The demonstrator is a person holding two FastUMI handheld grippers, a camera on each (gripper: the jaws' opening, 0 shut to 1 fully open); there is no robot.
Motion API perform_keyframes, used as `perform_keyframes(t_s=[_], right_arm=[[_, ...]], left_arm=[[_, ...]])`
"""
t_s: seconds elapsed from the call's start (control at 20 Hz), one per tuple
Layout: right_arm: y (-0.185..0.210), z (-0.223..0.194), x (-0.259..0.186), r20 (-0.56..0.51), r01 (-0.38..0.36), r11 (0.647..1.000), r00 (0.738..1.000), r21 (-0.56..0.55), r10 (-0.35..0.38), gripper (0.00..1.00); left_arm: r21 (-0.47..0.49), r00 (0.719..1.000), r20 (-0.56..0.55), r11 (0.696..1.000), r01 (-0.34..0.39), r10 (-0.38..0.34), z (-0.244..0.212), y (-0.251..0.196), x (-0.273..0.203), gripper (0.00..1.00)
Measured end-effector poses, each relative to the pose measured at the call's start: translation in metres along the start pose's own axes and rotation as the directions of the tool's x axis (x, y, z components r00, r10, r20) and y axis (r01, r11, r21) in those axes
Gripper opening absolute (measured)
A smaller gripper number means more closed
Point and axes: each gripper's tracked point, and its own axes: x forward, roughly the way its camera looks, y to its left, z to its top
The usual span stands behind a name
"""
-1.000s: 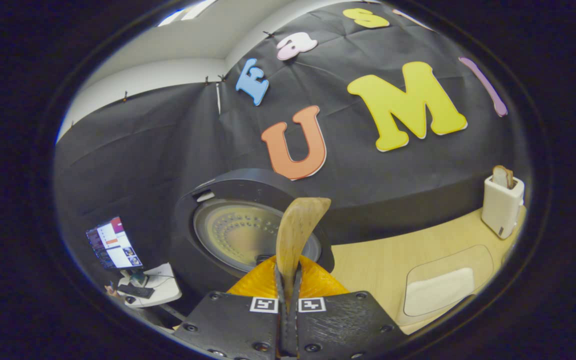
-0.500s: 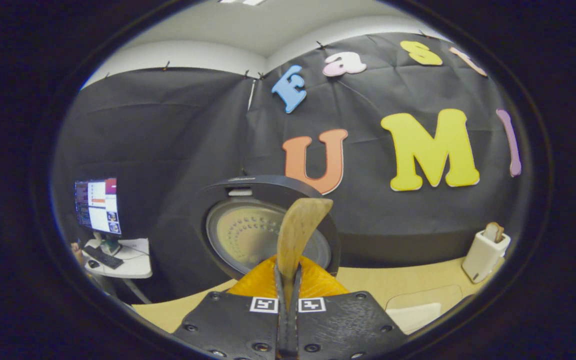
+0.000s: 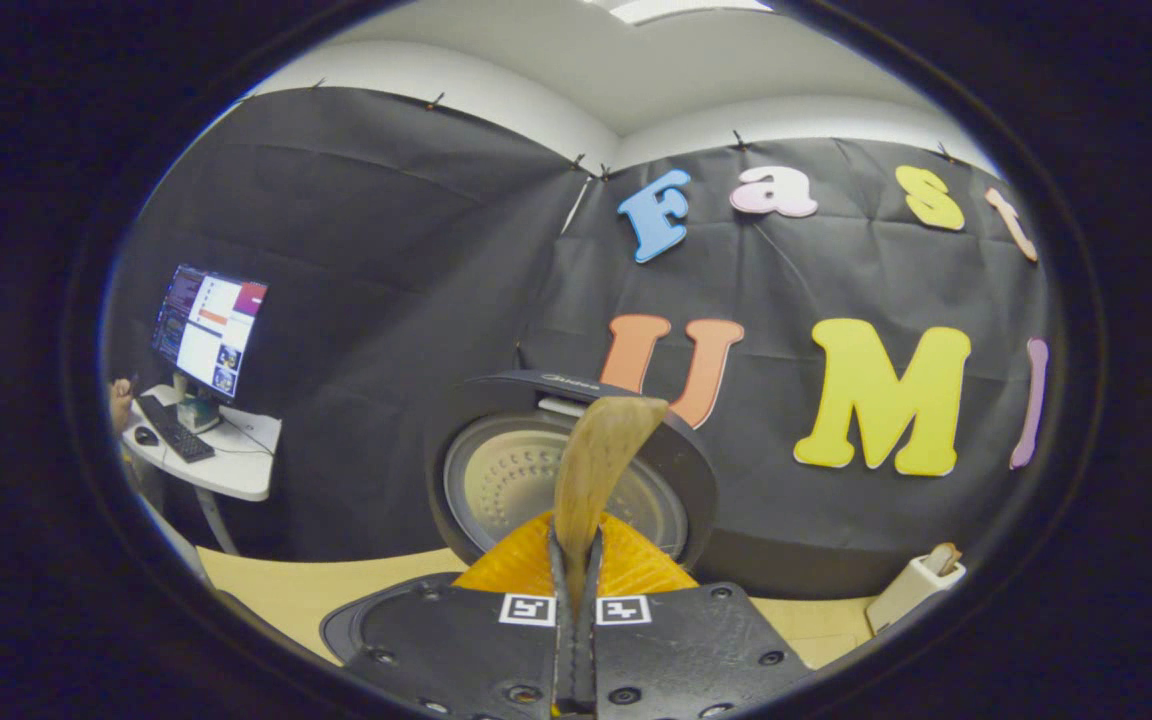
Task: Close the left gripper, press the button to open the rice cooker; take a wooden spoon from the chopstick holder with the right hand, scoop a spoonful of rice and pour it into the rice cooker, then put the wooden spoon back into the chopstick holder.
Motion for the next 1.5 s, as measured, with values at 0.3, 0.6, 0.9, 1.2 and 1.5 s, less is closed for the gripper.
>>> perform_keyframes(t_s=[0.3, 0.6, 0.9, 1.2, 1.5], right_arm=[[0.019, 0.004, -0.005, 0.021, -0.049, 0.998, 0.999, -0.033, 0.049, 0.0], [0.014, -0.001, -0.006, 0.013, -0.041, 0.999, 0.999, 0.028, 0.041, 0.0], [-0.004, -0.007, -0.024, -0.02, -0.045, 0.985, 0.999, 0.169, 0.049, 0.0], [-0.065, -0.005, -0.057, -0.047, 0.011, 0.904, 0.999, 0.428, 0.011, 0.0], [-0.163, -0.01, -0.115, -0.048, 0.124, 0.892, 0.992, 0.435, -0.115, 0.0]], left_arm=[[0.004, 1.0, -0.014, 1.0, 0.007, -0.007, -0.004, -0.002, 0.001, 1.0], [0.019, 1.0, -0.006, 1.0, 0.012, -0.012, 0.0, -0.003, -0.001, 1.0], [0.023, 0.999, -0.029, 1.0, 0.02, -0.02, -0.008, -0.007, 0.004, 1.0], [0.022, 0.999, -0.05, 1.0, 0.021, -0.019, -0.012, -0.016, 0.005, 1.0], [0.057, 0.994, -0.048, 0.993, 0.099, -0.096, -0.011, -0.057, 0.001, 1.0]])
